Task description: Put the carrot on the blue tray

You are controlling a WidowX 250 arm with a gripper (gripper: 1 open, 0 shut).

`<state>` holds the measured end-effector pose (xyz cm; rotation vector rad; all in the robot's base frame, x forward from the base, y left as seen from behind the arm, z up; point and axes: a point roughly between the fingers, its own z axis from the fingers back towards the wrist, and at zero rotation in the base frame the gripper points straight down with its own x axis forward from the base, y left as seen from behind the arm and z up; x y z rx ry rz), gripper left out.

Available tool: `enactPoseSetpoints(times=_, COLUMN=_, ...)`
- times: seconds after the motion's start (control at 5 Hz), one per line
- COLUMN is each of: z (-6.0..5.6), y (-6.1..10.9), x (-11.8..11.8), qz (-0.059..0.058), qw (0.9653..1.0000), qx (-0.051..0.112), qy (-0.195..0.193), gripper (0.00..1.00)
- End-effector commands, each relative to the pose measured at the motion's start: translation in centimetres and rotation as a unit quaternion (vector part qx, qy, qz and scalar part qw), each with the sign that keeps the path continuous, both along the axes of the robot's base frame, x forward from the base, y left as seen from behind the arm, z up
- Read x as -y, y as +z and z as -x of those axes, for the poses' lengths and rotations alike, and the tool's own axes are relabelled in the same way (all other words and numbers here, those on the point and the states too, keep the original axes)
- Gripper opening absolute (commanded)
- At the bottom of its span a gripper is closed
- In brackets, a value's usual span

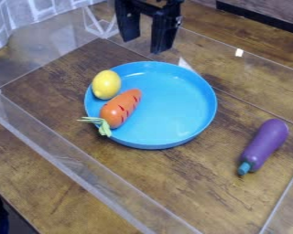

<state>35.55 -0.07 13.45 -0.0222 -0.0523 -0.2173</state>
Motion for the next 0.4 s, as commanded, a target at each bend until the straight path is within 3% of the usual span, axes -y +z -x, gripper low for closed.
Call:
enactPoseSetpoints(times=0.0, z=-0.04, y=3.74, x=0.06, qz=0.0, qw=0.9984, qx=0.054, qy=0.013, gripper=1.0)
enactPoseSetpoints(times=0.2, z=-0.26, y=2.88, x=-0.45, qz=0.003, qw=0.9986, qx=0.052, qy=0.01, gripper=1.0)
